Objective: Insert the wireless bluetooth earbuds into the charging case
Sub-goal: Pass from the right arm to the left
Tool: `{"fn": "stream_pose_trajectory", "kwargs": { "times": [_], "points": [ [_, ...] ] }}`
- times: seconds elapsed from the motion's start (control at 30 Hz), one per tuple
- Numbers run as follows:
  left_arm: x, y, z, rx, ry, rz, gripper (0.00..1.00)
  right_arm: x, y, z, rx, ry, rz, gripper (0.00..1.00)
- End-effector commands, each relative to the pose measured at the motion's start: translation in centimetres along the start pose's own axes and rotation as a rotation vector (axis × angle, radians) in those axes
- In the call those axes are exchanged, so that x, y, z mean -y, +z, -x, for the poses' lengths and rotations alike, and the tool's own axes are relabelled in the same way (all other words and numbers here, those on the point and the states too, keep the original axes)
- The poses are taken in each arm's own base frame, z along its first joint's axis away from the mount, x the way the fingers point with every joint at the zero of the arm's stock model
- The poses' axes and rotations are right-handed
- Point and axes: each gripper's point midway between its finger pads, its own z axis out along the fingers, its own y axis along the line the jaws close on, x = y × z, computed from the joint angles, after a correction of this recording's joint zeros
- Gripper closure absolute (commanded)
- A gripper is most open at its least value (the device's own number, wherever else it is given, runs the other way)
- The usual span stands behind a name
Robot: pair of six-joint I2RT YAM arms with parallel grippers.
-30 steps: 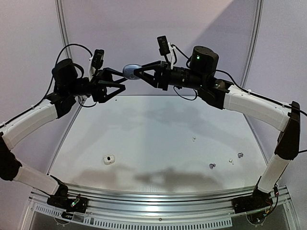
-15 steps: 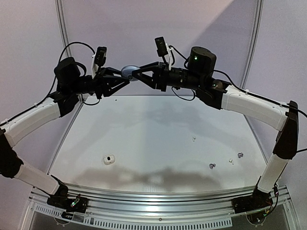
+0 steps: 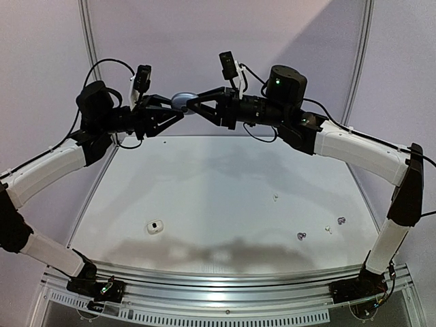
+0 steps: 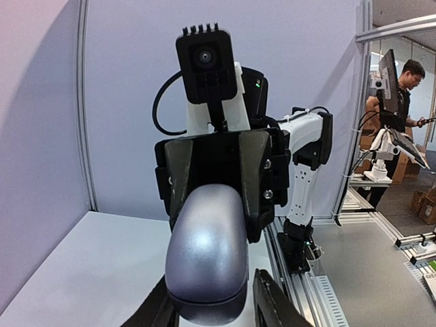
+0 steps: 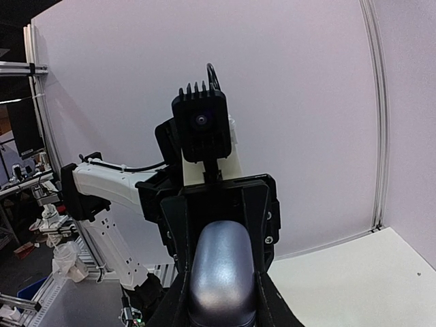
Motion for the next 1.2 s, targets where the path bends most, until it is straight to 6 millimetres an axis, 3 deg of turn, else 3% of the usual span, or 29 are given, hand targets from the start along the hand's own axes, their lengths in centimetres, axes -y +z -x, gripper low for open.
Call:
{"fn": "stream_pose_trajectory", "kwargs": {
  "times": [0.0,0.07,0.23,0.33,0.47,0.53,0.6,0.8,0.97,1.0,1.1,1.17],
  "points": [
    [1.2,0.6,0.9,0.013,0.031,-0.060,0.61,0.8,0.6,-0.8,-0.019,0.002,-0.022,1.00],
    [1.2,0.6,0.9,0.013,0.029,-0.062,0.61,0.9,0.7,-1.0,-0.022,0.004,-0.025,1.00],
    [1.3,0.6,0.9,0.014,0.029,-0.064,0.74,1.0,0.7,-1.1,-0.025,0.003,-0.029,1.00],
    [1.4,0.6,0.9,0.012,0.027,-0.070,0.64,1.3,0.7,-1.6,-0.040,0.002,-0.039,1.00],
    [1.5,0.6,0.9,0.014,0.027,-0.074,0.62,1.4,0.7,-1.7,-0.041,0.001,-0.040,1.00],
    [1.5,0.6,1.0,0.016,0.029,-0.074,0.57,1.4,0.7,-1.7,-0.039,0.001,-0.041,1.00],
    [1.6,0.6,0.9,0.014,0.032,-0.079,0.62,1.4,0.7,-1.6,-0.035,-0.003,-0.040,1.00],
    [1.5,0.6,0.9,0.015,0.035,-0.077,0.99,1.4,0.7,-1.6,-0.034,0.000,-0.039,1.00],
    [1.6,0.5,0.8,0.015,0.036,-0.076,1.00,1.6,0.7,-1.7,-0.033,-0.001,-0.049,1.00],
    [1.6,0.5,0.9,0.015,0.041,-0.076,1.00,1.7,0.7,-1.7,-0.035,0.000,-0.055,0.97],
    [1.6,0.5,0.5,-0.001,0.083,-0.072,1.00,2.3,0.4,-2.2,-0.062,-0.008,-0.102,0.29],
    [1.5,0.4,-0.1,-0.028,0.122,-0.062,1.00,2.5,-0.2,-2.1,-0.078,-0.032,-0.140,0.04]
  ]
}}
